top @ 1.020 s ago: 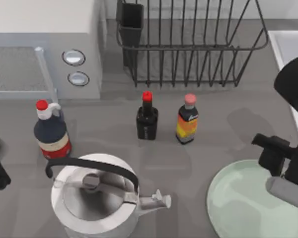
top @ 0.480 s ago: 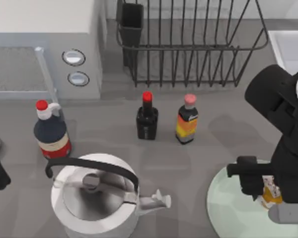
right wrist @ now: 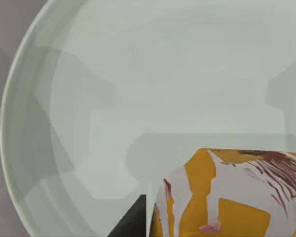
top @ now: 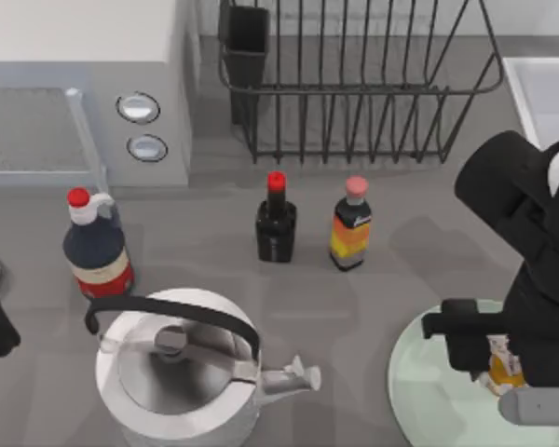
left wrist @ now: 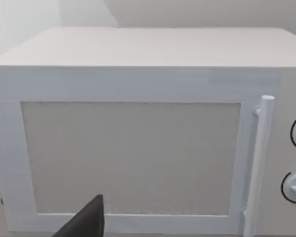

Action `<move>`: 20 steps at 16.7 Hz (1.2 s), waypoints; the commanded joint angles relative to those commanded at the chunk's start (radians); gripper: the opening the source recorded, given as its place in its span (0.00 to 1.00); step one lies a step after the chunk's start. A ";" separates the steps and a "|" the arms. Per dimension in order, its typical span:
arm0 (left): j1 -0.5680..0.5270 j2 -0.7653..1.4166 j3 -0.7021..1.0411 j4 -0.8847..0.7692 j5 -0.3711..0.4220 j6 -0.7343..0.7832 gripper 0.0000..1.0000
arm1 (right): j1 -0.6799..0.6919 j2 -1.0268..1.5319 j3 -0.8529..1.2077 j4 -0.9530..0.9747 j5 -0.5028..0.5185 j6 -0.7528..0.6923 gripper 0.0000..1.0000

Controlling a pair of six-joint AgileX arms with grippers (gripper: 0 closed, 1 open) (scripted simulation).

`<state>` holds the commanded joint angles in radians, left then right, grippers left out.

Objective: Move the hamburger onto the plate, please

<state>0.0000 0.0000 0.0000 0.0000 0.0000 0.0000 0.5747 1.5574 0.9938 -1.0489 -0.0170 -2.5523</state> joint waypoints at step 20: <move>0.000 0.000 0.000 0.000 0.000 0.000 1.00 | 0.001 0.055 -0.091 0.152 0.001 -0.002 0.83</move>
<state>0.0000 0.0000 0.0000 0.0000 0.0000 0.0000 0.5759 1.6123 0.9028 -0.8971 -0.0162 -2.5540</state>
